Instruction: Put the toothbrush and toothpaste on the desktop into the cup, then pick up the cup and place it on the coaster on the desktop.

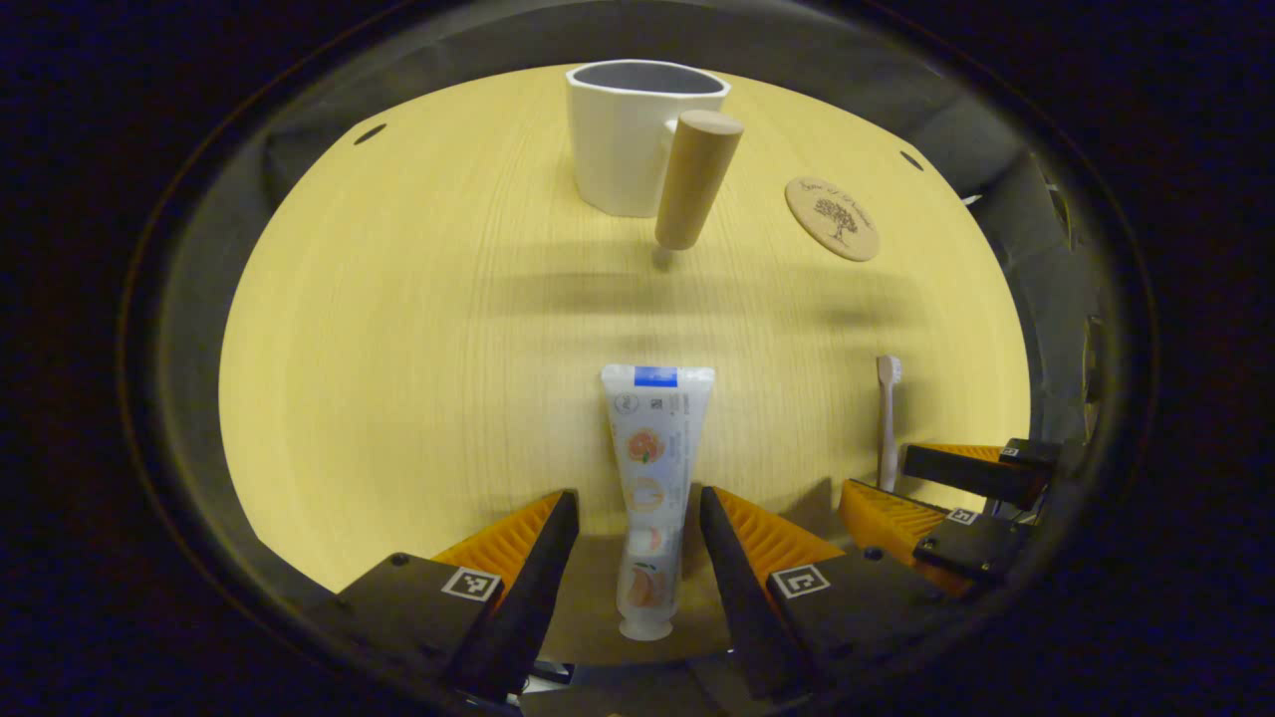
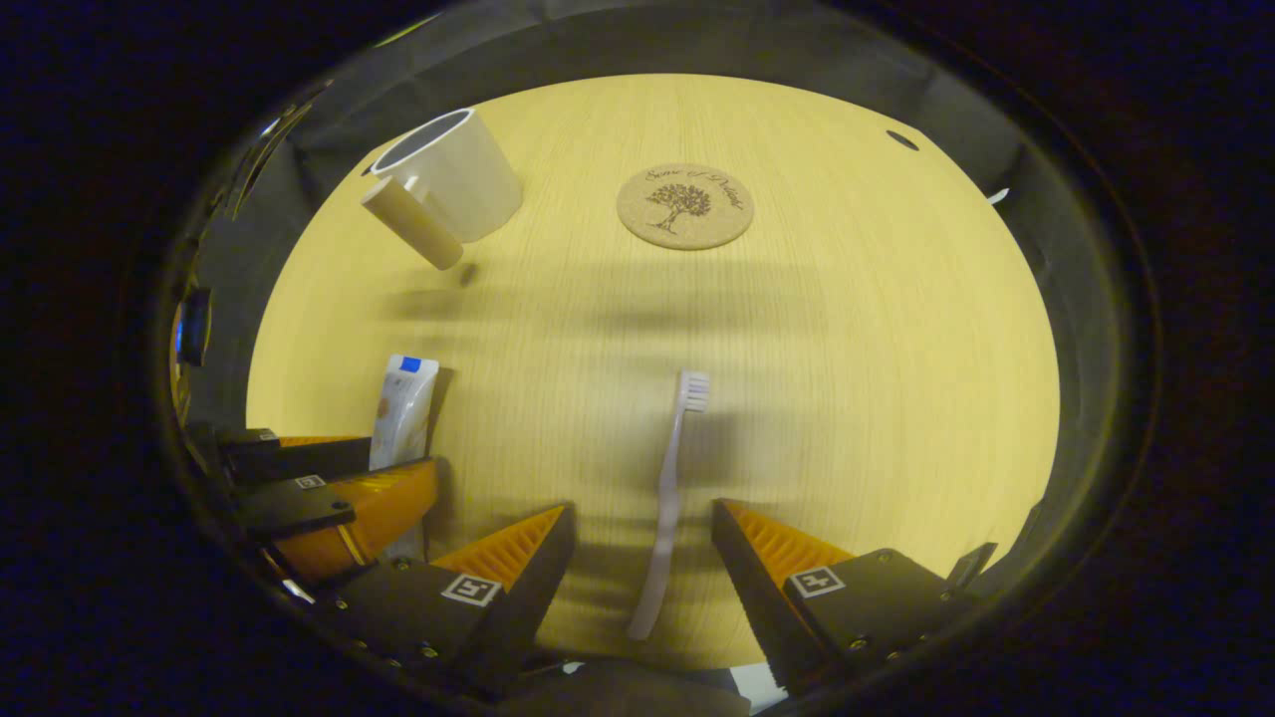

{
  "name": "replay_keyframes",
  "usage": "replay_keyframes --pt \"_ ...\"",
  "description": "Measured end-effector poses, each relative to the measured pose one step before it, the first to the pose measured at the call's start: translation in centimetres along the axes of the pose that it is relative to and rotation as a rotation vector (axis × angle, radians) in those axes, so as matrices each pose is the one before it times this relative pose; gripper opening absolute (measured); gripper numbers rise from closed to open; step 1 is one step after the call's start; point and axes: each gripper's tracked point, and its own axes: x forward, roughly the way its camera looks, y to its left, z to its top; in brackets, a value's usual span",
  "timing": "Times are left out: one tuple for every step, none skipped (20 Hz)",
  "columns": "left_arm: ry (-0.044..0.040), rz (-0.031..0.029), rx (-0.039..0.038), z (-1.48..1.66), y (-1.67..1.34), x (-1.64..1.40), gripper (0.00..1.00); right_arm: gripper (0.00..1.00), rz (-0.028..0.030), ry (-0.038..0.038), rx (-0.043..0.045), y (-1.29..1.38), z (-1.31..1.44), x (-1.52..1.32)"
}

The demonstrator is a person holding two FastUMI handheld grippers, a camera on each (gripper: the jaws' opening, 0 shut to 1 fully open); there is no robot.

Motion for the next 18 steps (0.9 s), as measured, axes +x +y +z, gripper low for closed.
replay_keyframes --pt "-0.00176 0.01147 0.00881 0.053 0.222 0.017 0.82 0.86 -0.00739 0.01167 0.00026 -0.107 -0.228 0.142" --pt "-0.00647 0.00457 0.00759 0.075 0.044 0.087 0.82 0.84 -0.00386 0.02653 -0.00829 0.035 -0.358 -0.148" --pt "0.00659 0.00193 0.00349 -0.028 -0.017 -0.115 0.73 0.82 -0.00890 0.00695 -0.00367 -0.356 0.050 0.114" --pt "0.00093 0.00641 0.00041 0.040 0.082 0.092 0.65 0.79 -0.00904 0.00000 -0.01075 -0.216 0.089 0.039" --pt "0.00402 0.00688 0.00489 0.005 0.047 -0.062 0.59 0.78 -0.01807 -0.00358 -0.00810 -0.272 0.086 -0.190" --pt "-0.00641 -0.00297 -0.00343 0.176 -0.047 0.165 0.54 0.62 -0.00649 0.00643 -0.00300 -0.119 -0.216 0.204" --pt "0.00174 0.00846 -0.01171 -0.176 0.104 -0.180 0.49 0.57 0.00250 0.00822 -0.01308 0.139 -0.194 -0.067" --pt "0.00183 -0.00084 -0.00070 -0.035 0.020 -0.174 0.42 0.54 -0.00189 0.00271 -0.01856 -0.021 -0.066 -0.018" --pt "0.00241 -0.00166 0.00405 -0.067 0.057 0.139 0.42 0.58 -0.00756 0.00734 -0.02893 -0.032 -0.365 0.063" --pt "0.00089 -0.00086 0.00115 -0.002 0.040 0.033 0.41 0.58 -0.00649 -0.00397 -0.02162 -0.189 -0.037 -0.479" --pt "0.00104 0.00851 -0.00670 0.023 0.141 0.024 0.41 0.39 0.00892 0.00528 0.01516 0.383 -0.098 0.678" --pt "0.00087 0.00214 0.00414 -0.057 -0.057 -0.083 0.33 0.19 0.00508 0.00503 -0.00578 0.292 -0.063 -0.616" --pt "0.00082 -0.00274 0.00511 -0.043 0.029 0.007 0.34 0.22 0.00323 -0.00299 -0.01522 -0.091 0.004 0.323" --pt "-0.00310 -0.00388 0.00011 0.025 -0.065 -0.089 0.34 0.21 -0.00494 -0.00542 0.02510 0.090 0.200 -0.353" --pt "-0.00353 0.00129 -0.00359 0.030 0.132 -0.052 0.33 0.12 0.01591 0.00346 -0.01104 -0.248 -0.111 0.270" --pt "-0.00078 -0.00681 0.00124 -0.102 -0.146 0.007 0.28 0.12 0.00422 -0.01943 0.00018 -0.262 0.379 0.078" --pt "-0.00261 -0.01189 0.00539 -0.004 -0.067 0.004 0.28 0.12 0.02887 -0.01467 0.02526 0.330 0.500 0.657" --pt "-0.00673 -0.01458 0.00135 -0.039 -0.105 -0.176 0.27 0.06 0.03288 -0.00046 0.00568 0.232 -0.051 -0.398"
